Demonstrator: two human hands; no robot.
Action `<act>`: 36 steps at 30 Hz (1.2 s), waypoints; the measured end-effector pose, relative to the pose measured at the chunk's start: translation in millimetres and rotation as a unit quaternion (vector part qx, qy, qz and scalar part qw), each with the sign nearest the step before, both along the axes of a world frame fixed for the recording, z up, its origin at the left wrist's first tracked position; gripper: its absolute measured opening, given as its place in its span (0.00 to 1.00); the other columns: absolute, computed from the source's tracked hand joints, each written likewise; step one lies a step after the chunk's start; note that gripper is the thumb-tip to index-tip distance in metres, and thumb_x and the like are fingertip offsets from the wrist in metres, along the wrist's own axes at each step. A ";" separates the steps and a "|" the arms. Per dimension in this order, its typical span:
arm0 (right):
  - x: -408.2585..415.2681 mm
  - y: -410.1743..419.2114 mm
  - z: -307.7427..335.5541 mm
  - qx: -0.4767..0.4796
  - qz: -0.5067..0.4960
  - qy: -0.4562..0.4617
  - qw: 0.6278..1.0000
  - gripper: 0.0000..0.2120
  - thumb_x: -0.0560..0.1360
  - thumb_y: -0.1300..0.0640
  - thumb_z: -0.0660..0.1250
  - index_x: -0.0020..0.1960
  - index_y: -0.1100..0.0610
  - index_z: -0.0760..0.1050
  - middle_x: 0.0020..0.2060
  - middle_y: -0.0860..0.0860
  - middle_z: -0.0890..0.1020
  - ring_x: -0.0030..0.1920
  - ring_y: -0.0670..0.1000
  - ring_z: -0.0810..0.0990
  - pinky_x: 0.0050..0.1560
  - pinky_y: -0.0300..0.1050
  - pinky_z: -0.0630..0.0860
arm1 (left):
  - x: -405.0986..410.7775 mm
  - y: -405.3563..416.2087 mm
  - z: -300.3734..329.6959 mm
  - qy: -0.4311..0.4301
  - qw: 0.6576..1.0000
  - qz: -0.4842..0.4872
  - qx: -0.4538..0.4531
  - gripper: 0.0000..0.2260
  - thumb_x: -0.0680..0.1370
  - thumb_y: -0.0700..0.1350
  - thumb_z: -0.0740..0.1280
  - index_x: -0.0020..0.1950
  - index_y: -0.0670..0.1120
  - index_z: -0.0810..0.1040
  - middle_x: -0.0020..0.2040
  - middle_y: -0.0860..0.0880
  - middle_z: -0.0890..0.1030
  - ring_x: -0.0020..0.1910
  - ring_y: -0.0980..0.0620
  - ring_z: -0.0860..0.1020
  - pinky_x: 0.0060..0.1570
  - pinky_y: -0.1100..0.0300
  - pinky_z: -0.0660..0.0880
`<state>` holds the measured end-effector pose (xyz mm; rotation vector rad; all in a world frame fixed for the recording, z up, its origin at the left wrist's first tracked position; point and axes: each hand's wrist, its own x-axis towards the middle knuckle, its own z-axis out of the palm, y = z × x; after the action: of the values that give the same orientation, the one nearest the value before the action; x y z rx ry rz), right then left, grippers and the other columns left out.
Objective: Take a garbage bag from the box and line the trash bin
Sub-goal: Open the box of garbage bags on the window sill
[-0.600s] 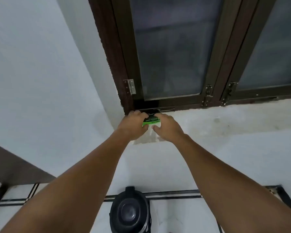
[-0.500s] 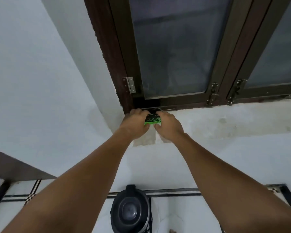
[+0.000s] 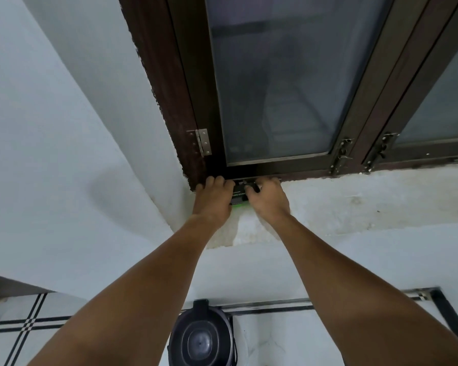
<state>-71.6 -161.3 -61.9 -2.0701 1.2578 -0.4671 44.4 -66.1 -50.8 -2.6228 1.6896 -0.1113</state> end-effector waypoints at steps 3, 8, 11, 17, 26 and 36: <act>-3.8 -3.2 5.0 0.056 -0.043 -0.083 0.994 0.16 0.81 0.43 0.64 0.54 0.56 0.78 0.55 0.56 0.80 0.48 0.55 0.81 0.47 0.49 0.79 | -7.1 3.7 3.6 0.012 0.999 -0.004 -0.035 0.25 0.75 0.41 0.71 0.71 0.51 0.69 0.65 0.46 0.71 0.63 0.43 0.68 0.60 0.47 0.71; -19.1 -9.2 23.8 0.300 -0.110 -0.177 0.931 0.14 0.82 0.48 0.67 0.59 0.58 0.74 0.55 0.58 0.83 0.53 0.58 0.85 0.47 0.55 0.86 | -21.8 16.8 9.7 0.037 0.994 -0.013 -0.106 0.26 0.75 0.41 0.74 0.71 0.51 0.69 0.69 0.46 0.68 0.67 0.43 0.66 0.66 0.51 0.72; -29.5 -6.4 35.9 0.411 -0.090 -0.224 0.879 0.15 0.81 0.51 0.68 0.63 0.58 0.74 0.55 0.61 0.83 0.53 0.58 0.85 0.47 0.54 0.87 | -31.6 20.3 16.1 0.063 0.987 -0.021 -0.148 0.25 0.74 0.40 0.74 0.68 0.51 0.70 0.72 0.45 0.66 0.71 0.43 0.64 0.67 0.49 0.72; -40.4 0.7 48.3 0.425 -0.054 -0.305 0.851 0.16 0.82 0.52 0.69 0.65 0.61 0.75 0.58 0.62 0.80 0.55 0.60 0.84 0.48 0.56 0.86 | -35.9 15.3 34.0 0.064 0.991 -0.026 -0.118 0.28 0.73 0.53 0.73 0.69 0.51 0.67 0.68 0.47 0.73 0.65 0.45 0.71 0.61 0.46 0.74; -41.7 12.8 53.7 0.384 -0.086 -0.347 0.851 0.11 0.85 0.58 0.62 0.66 0.54 0.73 0.57 0.60 0.78 0.53 0.61 0.84 0.42 0.56 0.86 | -25.7 18.5 50.1 0.025 0.999 0.007 -0.043 0.30 0.71 0.58 0.70 0.70 0.50 0.68 0.62 0.47 0.76 0.62 0.44 0.71 0.59 0.45 0.74; -40.2 8.7 44.7 0.220 -0.090 -0.273 0.932 0.11 0.79 0.64 0.68 0.57 0.50 0.79 0.58 0.52 0.82 0.56 0.53 0.81 0.52 0.46 0.80 | -29.8 23.5 57.5 -0.023 0.996 0.034 -0.074 0.30 0.72 0.54 0.72 0.72 0.52 0.66 0.67 0.45 0.71 0.63 0.41 0.71 0.49 0.50 0.77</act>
<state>-111.9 -152.6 -17.1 -1.3302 1.0867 -0.7116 14.5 -42.6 6.7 -2.7550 1.6370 -0.3054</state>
